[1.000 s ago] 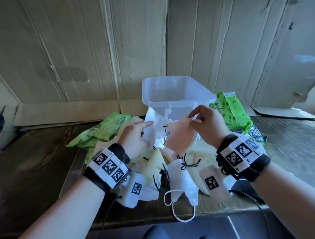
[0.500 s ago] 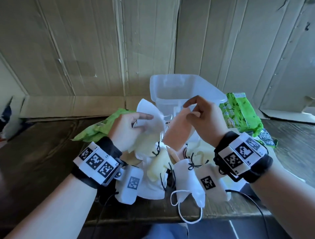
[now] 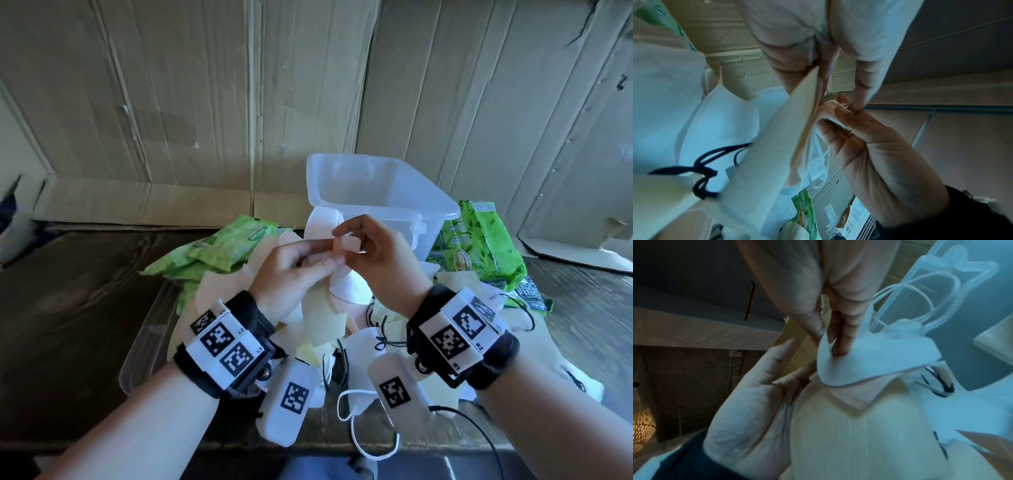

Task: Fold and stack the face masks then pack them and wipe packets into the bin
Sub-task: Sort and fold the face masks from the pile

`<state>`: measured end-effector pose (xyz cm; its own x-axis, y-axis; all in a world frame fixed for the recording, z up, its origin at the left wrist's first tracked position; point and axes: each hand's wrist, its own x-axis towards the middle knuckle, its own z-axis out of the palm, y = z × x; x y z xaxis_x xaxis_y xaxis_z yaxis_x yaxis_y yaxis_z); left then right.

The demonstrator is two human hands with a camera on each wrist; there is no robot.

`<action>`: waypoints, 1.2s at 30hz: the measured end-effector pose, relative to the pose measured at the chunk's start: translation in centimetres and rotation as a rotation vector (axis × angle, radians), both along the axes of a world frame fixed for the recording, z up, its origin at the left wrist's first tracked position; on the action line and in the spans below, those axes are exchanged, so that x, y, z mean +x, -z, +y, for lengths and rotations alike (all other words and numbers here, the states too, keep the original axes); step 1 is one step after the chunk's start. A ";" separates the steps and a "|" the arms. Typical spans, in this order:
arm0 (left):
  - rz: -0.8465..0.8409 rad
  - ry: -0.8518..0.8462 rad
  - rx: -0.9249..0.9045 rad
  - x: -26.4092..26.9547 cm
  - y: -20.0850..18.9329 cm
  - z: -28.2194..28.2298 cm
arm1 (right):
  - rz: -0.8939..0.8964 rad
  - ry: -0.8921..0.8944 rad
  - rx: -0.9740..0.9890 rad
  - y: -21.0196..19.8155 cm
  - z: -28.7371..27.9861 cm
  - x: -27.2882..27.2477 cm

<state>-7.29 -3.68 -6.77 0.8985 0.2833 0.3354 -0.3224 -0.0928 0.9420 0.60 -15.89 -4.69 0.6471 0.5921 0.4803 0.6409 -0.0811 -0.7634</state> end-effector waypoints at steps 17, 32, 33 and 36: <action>0.020 -0.231 0.087 0.9 0.5 2.4 | -0.049 0.171 0.053 -0.7 -2.9 3.6; -0.009 -0.035 0.129 -0.2 -0.5 0.4 | 0.008 -0.070 0.009 -0.9 -0.6 1.2; -0.013 -0.033 0.167 -0.3 -0.4 0.2 | 0.028 -0.026 0.032 -0.7 -0.5 1.3; 0.010 -0.158 0.150 0.3 0.1 0.0 | 0.057 0.033 0.051 -0.8 -0.8 0.9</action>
<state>-6.94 -3.68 -6.87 0.8505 0.3684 0.3755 -0.2832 -0.2809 0.9170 1.46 -16.72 -3.87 0.6933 0.5455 0.4710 0.5936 -0.0617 -0.8024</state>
